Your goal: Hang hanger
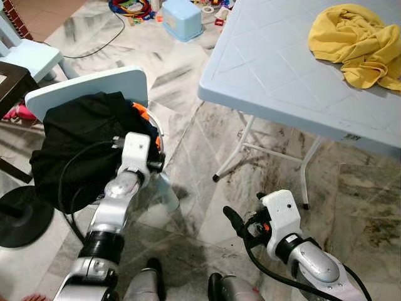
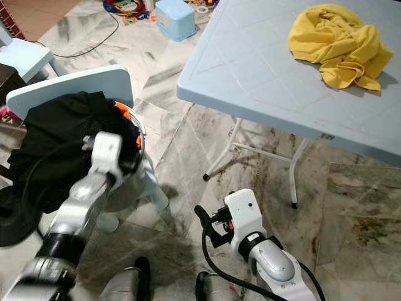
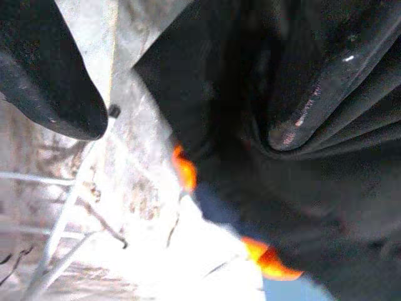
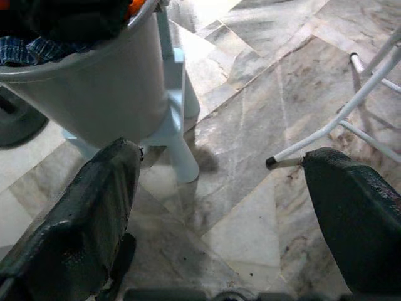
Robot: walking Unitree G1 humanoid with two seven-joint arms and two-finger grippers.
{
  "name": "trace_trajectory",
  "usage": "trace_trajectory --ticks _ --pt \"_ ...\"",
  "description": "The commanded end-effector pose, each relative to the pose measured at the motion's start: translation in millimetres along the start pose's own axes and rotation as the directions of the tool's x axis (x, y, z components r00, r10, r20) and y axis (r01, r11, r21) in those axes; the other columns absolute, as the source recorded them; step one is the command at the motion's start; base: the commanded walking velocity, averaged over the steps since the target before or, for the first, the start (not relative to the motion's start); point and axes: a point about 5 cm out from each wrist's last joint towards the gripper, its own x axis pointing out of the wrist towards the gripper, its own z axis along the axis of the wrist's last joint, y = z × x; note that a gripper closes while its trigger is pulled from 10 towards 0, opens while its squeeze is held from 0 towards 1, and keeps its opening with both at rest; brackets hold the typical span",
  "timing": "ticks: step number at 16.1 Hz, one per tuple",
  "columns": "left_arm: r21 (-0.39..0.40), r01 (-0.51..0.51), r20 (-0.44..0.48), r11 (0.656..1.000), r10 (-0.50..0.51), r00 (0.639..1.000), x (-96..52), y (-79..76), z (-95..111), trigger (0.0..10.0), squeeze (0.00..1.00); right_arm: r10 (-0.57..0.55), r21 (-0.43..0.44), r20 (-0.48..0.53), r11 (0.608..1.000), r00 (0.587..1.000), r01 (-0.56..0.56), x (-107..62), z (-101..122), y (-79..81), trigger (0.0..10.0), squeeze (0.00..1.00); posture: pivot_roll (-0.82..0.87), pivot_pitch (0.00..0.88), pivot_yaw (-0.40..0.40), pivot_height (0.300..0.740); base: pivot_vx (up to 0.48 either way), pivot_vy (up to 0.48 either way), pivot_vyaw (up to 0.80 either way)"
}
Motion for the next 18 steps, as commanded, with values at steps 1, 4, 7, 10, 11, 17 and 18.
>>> trace_trajectory --ticks 1,4,7,10,11,17,18 --pt "0.004 0.042 -0.06 0.999 -0.041 0.997 4.8 -8.6 -11.2 10.0 0.49 -0.015 0.004 -0.008 1.0 1.0 0.015 -0.2 -3.1 -2.0 10.0 0.0 -0.07 0.244 -0.05 0.74 0.0 0.0 0.0" --pt "0.002 0.097 -0.085 0.995 -0.097 0.992 13.3 -20.0 -9.6 10.0 0.0 -0.018 0.003 -0.006 1.0 1.0 0.018 -1.9 -2.9 -0.4 10.0 0.0 -0.09 0.25 -0.045 0.74 0.0 0.0 0.0" --pt "0.006 0.125 -0.101 0.992 -0.123 0.987 11.4 -36.8 -17.9 10.0 0.0 -0.028 0.003 -0.013 1.0 1.0 0.028 -5.2 -4.9 -2.4 10.0 0.0 -0.09 0.253 -0.044 0.74 0.0 0.0 0.0" --pt "0.027 0.099 -0.141 0.995 -0.094 0.986 3.7 -36.6 -34.7 10.0 0.0 -0.025 0.002 -0.013 1.0 1.0 0.025 -3.9 -4.5 -2.0 10.0 0.0 -0.08 0.258 -0.05 0.74 0.0 0.0 0.0" --pt "0.046 0.089 -0.154 0.995 -0.081 0.985 0.7 -33.4 -40.1 10.0 0.0 -0.022 0.003 -0.014 1.0 1.0 0.022 -3.8 -5.1 -1.6 10.0 0.0 -0.08 0.258 -0.052 0.74 0.0 0.0 0.0" --pt "0.15 0.011 -0.143 0.989 0.011 0.99 -0.5 -9.7 -39.4 10.0 0.0 -0.021 0.004 -0.017 1.0 1.0 0.021 -3.4 -5.9 -2.9 10.0 0.0 -0.07 0.261 -0.048 0.74 0.0 0.0 0.0" --pt "0.152 0.011 -0.148 0.988 0.011 0.989 -0.2 -8.6 -39.9 10.0 0.0 -0.027 0.018 -0.017 0.999 0.999 0.027 -3.9 -6.5 -2.3 10.0 0.0 -0.07 0.261 -0.046 0.74 0.0 0.0 0.0"
